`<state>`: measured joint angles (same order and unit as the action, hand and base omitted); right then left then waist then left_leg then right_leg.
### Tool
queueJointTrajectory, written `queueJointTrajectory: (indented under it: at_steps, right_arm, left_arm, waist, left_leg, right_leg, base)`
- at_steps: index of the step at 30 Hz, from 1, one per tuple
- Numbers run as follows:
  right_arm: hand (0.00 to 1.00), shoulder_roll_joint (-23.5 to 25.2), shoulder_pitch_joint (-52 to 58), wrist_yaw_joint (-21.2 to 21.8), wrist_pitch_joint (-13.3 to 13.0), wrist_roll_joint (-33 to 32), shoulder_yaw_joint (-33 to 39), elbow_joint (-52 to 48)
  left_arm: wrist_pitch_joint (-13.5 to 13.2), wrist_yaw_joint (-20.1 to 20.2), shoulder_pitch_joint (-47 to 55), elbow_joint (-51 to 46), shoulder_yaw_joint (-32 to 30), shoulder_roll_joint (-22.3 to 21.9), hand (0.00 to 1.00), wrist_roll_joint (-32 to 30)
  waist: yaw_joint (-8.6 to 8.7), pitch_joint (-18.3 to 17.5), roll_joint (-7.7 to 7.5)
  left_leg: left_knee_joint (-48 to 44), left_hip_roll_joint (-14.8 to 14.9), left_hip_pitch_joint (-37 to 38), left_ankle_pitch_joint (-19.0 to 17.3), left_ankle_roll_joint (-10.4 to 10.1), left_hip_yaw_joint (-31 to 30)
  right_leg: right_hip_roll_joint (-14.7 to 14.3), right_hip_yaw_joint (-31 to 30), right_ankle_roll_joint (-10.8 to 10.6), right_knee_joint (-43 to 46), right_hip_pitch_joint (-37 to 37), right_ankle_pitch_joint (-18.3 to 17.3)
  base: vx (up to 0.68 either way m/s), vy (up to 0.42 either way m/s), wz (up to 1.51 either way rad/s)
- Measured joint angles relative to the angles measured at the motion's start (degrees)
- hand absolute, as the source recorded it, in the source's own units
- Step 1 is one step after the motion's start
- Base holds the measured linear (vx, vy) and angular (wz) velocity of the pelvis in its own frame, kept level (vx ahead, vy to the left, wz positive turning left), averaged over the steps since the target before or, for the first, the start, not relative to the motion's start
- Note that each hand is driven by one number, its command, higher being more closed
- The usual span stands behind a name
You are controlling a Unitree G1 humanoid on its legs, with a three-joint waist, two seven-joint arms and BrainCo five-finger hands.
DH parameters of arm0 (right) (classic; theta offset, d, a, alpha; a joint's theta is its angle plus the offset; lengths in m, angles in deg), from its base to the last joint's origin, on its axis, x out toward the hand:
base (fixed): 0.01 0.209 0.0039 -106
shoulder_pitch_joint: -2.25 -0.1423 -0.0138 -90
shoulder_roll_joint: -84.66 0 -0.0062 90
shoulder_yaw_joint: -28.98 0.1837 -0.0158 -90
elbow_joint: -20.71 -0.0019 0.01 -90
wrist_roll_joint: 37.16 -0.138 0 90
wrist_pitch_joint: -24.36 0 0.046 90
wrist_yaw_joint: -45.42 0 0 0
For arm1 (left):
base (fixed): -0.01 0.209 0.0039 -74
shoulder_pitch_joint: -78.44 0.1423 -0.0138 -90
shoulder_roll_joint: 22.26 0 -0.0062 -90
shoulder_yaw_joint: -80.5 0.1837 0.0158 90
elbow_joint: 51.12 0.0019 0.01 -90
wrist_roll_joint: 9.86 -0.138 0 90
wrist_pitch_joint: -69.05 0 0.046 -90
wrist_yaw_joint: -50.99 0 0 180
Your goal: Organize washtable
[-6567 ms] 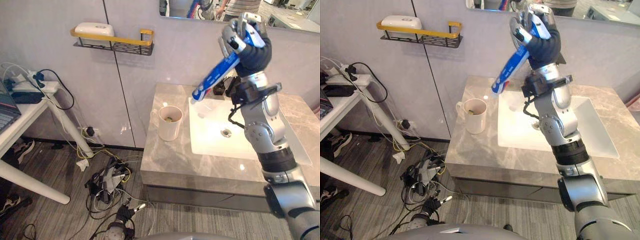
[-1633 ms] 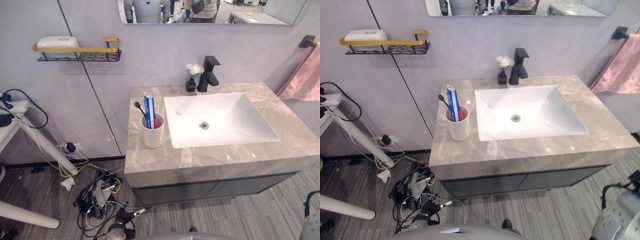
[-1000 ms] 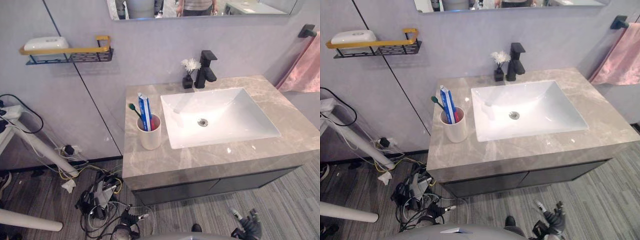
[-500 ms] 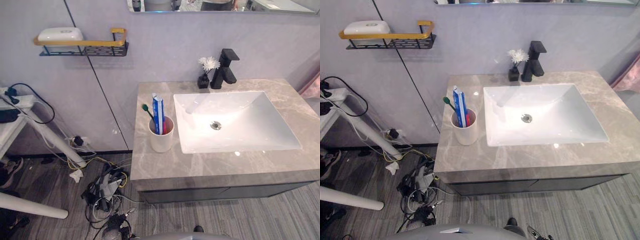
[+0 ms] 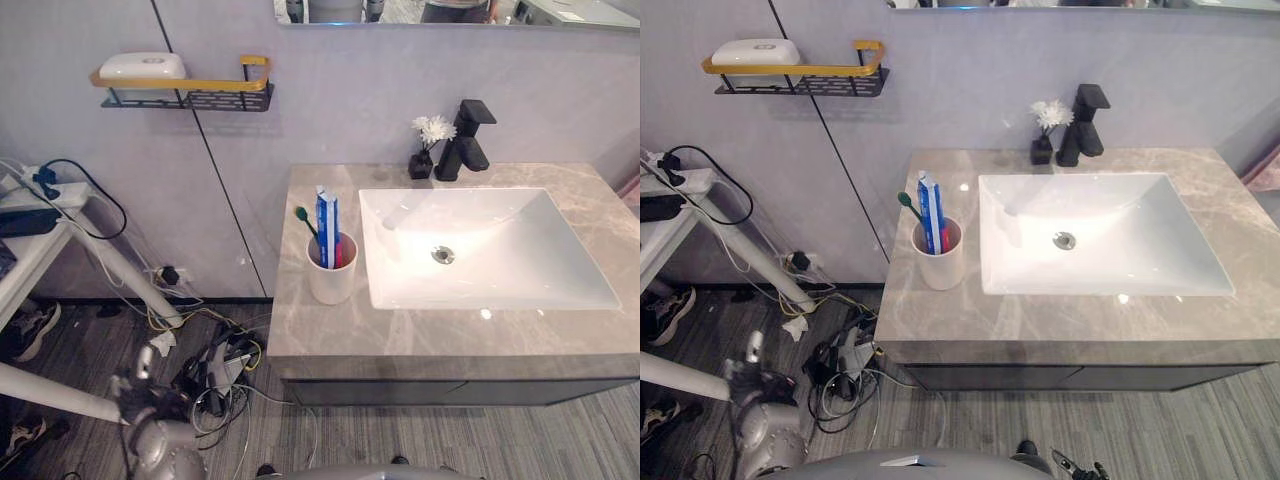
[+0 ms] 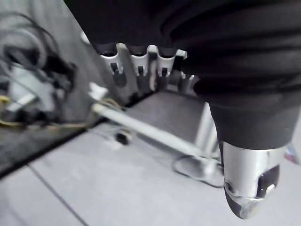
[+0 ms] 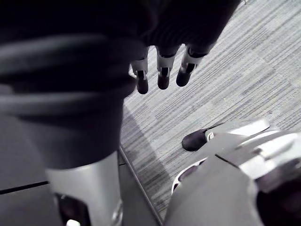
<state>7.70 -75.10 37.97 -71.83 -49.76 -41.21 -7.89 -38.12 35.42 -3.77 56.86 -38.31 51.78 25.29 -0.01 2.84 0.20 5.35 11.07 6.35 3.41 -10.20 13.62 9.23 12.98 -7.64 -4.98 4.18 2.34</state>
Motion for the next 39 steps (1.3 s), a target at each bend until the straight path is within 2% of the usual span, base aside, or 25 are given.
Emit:
queueJointTrajectory:
  at_steps: [5,9,10,13,15,19,32,39]
  right_arm:
    - [0.00,-0.9,-0.1,0.3,-0.3,0.1,-1.9,0.0]
    - [0.00,-1.0,-0.4,0.7,-1.0,0.0,-1.7,1.9]
    - [0.00,-1.0,-0.4,0.7,-1.0,0.0,-1.7,2.1]
    - [0.00,-1.1,-0.4,1.2,-1.3,0.0,-1.3,2.2]
    - [0.00,-1.3,-0.3,1.3,-1.3,0.0,-1.0,2.3]
    - [0.00,-1.9,-0.4,1.3,-1.6,-0.4,-0.8,4.4]
    - [0.00,-1.8,-0.3,1.9,-2.0,-2.0,-0.8,4.6]
    - [0.00,-2.1,-0.3,1.9,-2.0,-2.0,-1.8,4.6]
  left_arm:
    - [-3.0,-1.5,-1.2,-14.0,0.6,0.0,0.00,-1.7]
    - [-5.1,-1.4,-1.2,-27.8,5.8,-0.6,0.00,-3.0]
    - [-5.9,-1.0,-1.2,-30.9,7.5,-0.6,1.00,-3.1]
    - [-7.7,1.2,-1.3,-39.1,11.9,-1.7,1.00,-4.5]
    - [-8.4,2.5,-1.3,-41.1,13.5,-2.4,1.00,-4.6]
    - [-8.5,4.8,-1.3,-44.1,16.6,-2.4,1.00,-4.2]
    - [-8.2,14.2,-0.8,-47.9,29.1,-1.5,1.00,1.1]
    - [-6.1,17.3,2.1,-47.0,35.0,-0.2,1.00,5.1]
  waist:
    - [-0.43,-0.5,0.64]
    - [-0.59,-0.6,0.54]
    - [-0.60,-0.6,0.58]
    - [-0.40,-0.9,1.15]
    - [-0.41,-1.2,1.67]
    - [-0.52,-1.5,2.16]
    - [-0.52,-1.4,2.03]
    - [-0.57,-1.4,1.90]
  left_leg:
    - [0.0,0.0,0.0,-0.1,0.1,-0.1]
    - [0.0,0.0,0.0,-0.1,0.1,-0.3]
    - [0.0,0.0,0.0,-0.1,0.1,-0.4]
    - [0.0,0.0,0.1,-0.2,0.2,-0.3]
    - [0.0,0.0,0.1,-0.2,0.2,-0.3]
    - [0.0,0.0,0.1,-0.2,0.2,-0.4]
    - [0.0,0.1,0.4,-0.2,0.2,0.1]
    - [0.0,0.1,0.2,-0.2,0.2,-0.1]
  right_leg:
    - [0.0,0.5,0.0,-0.1,0.3,0.0]
    - [0.0,0.5,0.0,0.0,0.4,0.0]
    - [0.1,0.5,0.0,0.2,0.4,0.0]
    - [0.1,0.3,-0.2,1.0,0.2,-0.6]
    - [0.1,0.2,-0.2,1.7,-0.1,-0.9]
    - [0.1,0.2,-0.2,1.7,-0.1,-0.9]
    - [0.1,-0.3,-0.2,1.7,-0.1,-0.9]
    - [0.1,0.0,-0.4,1.8,0.0,-1.0]
  base:
    - [0.04,-0.003,0.03]
    - [-0.01,0.002,0.01]
    - [-0.04,0.003,-0.03]
    - [-0.04,0.002,-0.04]
    - [0.00,0.000,0.00]
    - [0.00,0.000,0.00]
    - [0.00,0.000,-0.01]
    - [0.00,-0.001,0.02]
